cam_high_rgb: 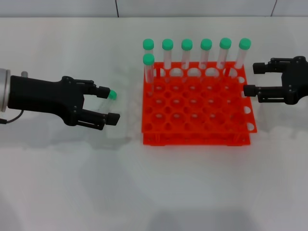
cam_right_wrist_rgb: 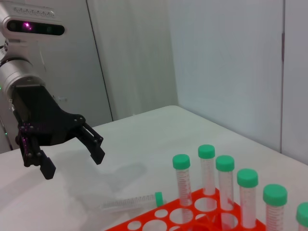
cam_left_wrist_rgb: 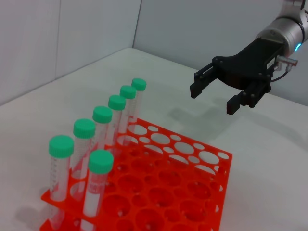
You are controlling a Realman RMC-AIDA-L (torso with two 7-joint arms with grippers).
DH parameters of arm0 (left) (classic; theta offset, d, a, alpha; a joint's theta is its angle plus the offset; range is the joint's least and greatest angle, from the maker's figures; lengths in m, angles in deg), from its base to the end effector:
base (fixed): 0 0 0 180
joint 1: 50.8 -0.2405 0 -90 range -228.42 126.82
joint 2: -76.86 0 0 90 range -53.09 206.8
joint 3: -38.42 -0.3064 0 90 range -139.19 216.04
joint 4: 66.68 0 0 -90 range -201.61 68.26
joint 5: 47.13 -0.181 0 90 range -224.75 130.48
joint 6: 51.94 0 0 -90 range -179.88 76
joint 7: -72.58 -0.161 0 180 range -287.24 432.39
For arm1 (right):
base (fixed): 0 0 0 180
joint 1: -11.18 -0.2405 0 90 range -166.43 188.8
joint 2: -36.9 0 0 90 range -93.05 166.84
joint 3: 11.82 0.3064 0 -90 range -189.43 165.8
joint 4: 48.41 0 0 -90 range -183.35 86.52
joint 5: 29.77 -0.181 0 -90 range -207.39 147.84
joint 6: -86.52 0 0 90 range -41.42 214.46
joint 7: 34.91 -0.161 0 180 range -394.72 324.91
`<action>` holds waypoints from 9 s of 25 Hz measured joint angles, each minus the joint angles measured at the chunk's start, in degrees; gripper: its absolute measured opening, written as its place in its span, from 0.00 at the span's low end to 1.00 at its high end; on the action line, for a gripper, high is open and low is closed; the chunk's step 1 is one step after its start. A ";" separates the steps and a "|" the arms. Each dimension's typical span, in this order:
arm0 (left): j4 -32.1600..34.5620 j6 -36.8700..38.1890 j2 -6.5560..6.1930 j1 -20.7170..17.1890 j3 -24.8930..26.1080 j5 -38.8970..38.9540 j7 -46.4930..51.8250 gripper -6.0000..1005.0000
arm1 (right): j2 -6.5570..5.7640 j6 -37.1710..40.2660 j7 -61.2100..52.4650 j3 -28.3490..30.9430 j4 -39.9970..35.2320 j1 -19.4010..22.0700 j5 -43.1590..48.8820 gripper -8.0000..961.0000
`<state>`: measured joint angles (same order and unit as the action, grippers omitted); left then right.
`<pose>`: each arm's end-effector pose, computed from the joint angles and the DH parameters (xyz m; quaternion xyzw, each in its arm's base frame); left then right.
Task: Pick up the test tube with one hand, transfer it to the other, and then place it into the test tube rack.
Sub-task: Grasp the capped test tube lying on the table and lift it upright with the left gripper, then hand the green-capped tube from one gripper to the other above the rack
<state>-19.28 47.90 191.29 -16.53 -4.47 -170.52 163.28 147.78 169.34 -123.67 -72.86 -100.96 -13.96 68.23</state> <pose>-0.2644 0.3420 -0.0019 -0.9703 -0.1910 -0.1398 0.0507 0.2688 0.3520 0.0182 -0.9520 0.1577 0.1993 0.1704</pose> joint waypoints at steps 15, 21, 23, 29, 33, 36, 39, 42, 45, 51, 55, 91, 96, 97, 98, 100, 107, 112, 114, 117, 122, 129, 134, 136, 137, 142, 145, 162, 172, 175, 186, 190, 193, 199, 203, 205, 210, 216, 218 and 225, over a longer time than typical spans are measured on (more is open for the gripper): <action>0.03 -0.40 -0.37 0.08 0.00 -0.53 0.98 0.86 | 0.37 -0.68 0.00 0.05 -0.02 -0.09 -0.03 0.74; 0.30 -3.04 -1.68 2.32 0.04 -7.11 10.71 0.86 | 0.83 -1.23 0.00 0.05 -0.02 -0.09 -0.09 0.74; 0.29 -3.44 -1.89 3.09 0.18 -9.29 13.79 0.86 | 1.10 -1.32 0.00 0.05 -0.02 -0.08 -0.10 0.74; 0.14 -4.42 -3.22 4.51 0.45 -12.55 23.59 0.86 | 1.73 -1.75 0.00 0.05 -0.02 -0.08 -0.10 0.74; 0.38 -4.68 -3.53 5.10 0.31 -14.59 28.01 0.86 | 2.01 -2.01 0.11 0.05 -0.01 -0.08 -0.17 0.74; 0.20 -5.07 -3.55 6.31 0.15 -17.61 30.35 0.86 | 2.16 -2.16 0.37 0.05 -0.02 -0.08 -0.27 0.74; -0.22 -5.61 -3.23 7.73 0.08 -21.02 31.58 0.86 | 2.37 -2.20 0.70 0.05 -0.01 -0.07 -0.44 0.74; -1.73 -6.28 -2.94 9.35 -0.40 -24.33 32.00 0.86 | 2.47 -2.20 0.75 0.05 -0.01 -0.01 -0.48 0.74; -3.59 -7.52 -2.89 10.75 -1.57 -27.30 32.52 0.86 | 2.61 -2.20 0.81 0.05 -0.01 0.01 -0.50 0.74; -6.66 -11.41 -2.05 12.29 -4.29 -29.90 33.25 0.86 | 3.04 -2.20 0.90 0.05 -0.01 0.26 -0.38 0.74; -7.46 -13.77 -1.42 12.63 -6.49 -29.98 33.72 0.86 | 3.18 -2.21 0.94 0.05 0.01 0.35 -0.28 0.74; -10.66 -17.62 0.70 15.09 -8.85 -30.08 34.00 0.70 | 3.54 -1.94 2.20 0.14 0.61 1.33 -0.09 0.74; -10.66 -17.74 0.67 14.94 -8.89 -30.10 34.17 0.60 | 3.54 -2.11 2.20 0.14 0.59 1.33 -0.09 0.74; -10.66 -17.74 0.66 14.93 -8.88 -30.10 34.16 0.57 | 3.55 -2.12 2.20 0.14 0.60 1.32 -0.09 0.74; -10.66 -17.75 0.66 14.94 -8.88 -30.10 34.14 0.54 | 3.55 -2.13 2.20 0.14 0.60 1.32 -0.09 0.74; -10.66 -17.75 0.67 14.94 -8.88 -30.15 34.07 0.54 | 3.54 -2.14 2.20 0.14 0.60 1.33 -0.12 0.74; -10.66 -17.86 0.66 14.92 -8.87 -30.19 34.01 0.51 | 3.61 -2.23 2.25 0.14 0.61 1.59 -0.14 0.74; -10.66 -18.35 0.65 14.74 -8.87 -30.19 34.06 0.45 | 3.71 -2.23 2.27 0.14 0.64 1.76 -0.21 0.74; -10.66 -18.39 0.65 14.72 -8.87 -30.19 34.05 0.42 | 3.74 -2.23 2.28 0.14 0.65 1.80 -0.22 0.74; -10.66 -18.42 0.73 14.69 -8.95 -30.19 33.88 0.41 | 3.81 -2.23 2.29 0.14 0.67 1.85 -0.22 0.74; -10.87 -18.47 0.73 14.68 -9.07 -30.17 33.86 0.40 | 3.83 -2.23 2.29 0.14 0.69 1.86 -0.20 0.74; -11.42 -19.14 0.70 14.73 -10.24 -30.12 33.95 0.38 | 3.81 -2.23 2.33 0.14 0.69 1.85 -0.15 0.74; -11.45 -19.38 0.69 14.77 -10.24 -30.09 34.06 0.37 | 3.80 -2.28 2.36 0.14 0.69 1.85 -0.11 0.74; -11.45 -19.69 0.70 14.78 -10.23 -30.09 34.07 0.36 | 3.81 -2.29 2.37 0.14 0.69 1.85 -0.09 0.74; -11.45 -19.83 0.69 14.78 -10.23 -30.09 34.07 0.35 | 3.81 -2.30 2.37 0.14 0.69 1.85 -0.09 0.74; -11.45 -20.31 0.69 14.66 -10.19 -30.07 34.22 0.27 | 3.81 -2.32 2.38 0.14 0.69 1.85 -0.09 0.74; -11.60 -20.57 0.68 14.67 -10.18 -30.02 34.42 0.20 | 3.80 -2.32 2.38 0.14 0.69 1.85 -0.10 0.74; -11.43 -21.36 0.18 14.68 -9.95 -29.90 35.09 0.19 | 3.80 -2.32 2.37 0.14 0.69 2.02 -0.36 0.74; -6.84 -21.00 -0.06 13.48 -8.00 -28.38 34.66 0.19 | 3.80 -2.31 2.47 0.16 0.69 2.05 -0.53 0.74; -4.24 -20.89 -0.08 11.99 -7.09 -26.29 34.31 0.19 | 3.80 -2.31 2.57 0.68 0.69 2.20 -0.56 0.74; 8.71 -22.02 -1.13 1.66 -6.37 -2.23 27.36 0.19 | 4.15 -2.58 3.13 1.63 0.63 2.67 -0.82 0.74; 8.20 -22.62 -1.10 0.99 -3.61 6.28 20.18 0.19 | 4.24 -2.66 3.73 1.63 0.51 2.50 -1.14 0.74; 6.14 -22.72 -0.86 1.33 -2.64 11.43 14.63 0.19 | 4.25 -2.96 5.16 1.64 0.66 2.34 -2.40 0.74; -2.61 -22.92 -0.82 3.58 -2.52 22.27 0.94 0.19 | 4.24 -3.75 8.87 2.14 0.70 2.58 -5.49 0.74; -8.70 -22.88 -0.64 5.59 -2.52 26.39 -5.86 0.19 | 4.33 -4.30 11.07 3.77 0.80 2.67 -7.04 0.74; -10.65 -22.82 -0.17 6.50 -2.51 26.92 -8.34 0.19 | 4.31 -4.59 11.59 3.92 0.86 2.58 -7.42 0.74; -12.98 -22.78 1.07 7.73 -3.18 26.82 -11.35 0.19 | 4.30 -5.00 12.02 4.00 0.87 2.11 -7.57 0.74; -15.41 -22.65 1.63 8.08 -6.99 26.25 -13.13 0.19 | 4.22 -5.00 11.98 4.13 0.71 1.95 -8.24 0.74; -15.55 -22.50 1.83 7.75 -8.24 26.19 -13.31 0.19 | 4.16 -4.37 11.80 4.67 0.37 2.04 -8.26 0.74; -15.60 -19.71 2.24 7.20 -10.77 25.96 -14.25 0.19 | 3.99 -0.13 11.45 8.17 0.11 1.78 -8.27 0.74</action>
<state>-34.88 28.19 193.52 -9.33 -15.24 -144.56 149.03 151.77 169.22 -112.22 -64.70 -100.85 -12.18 59.96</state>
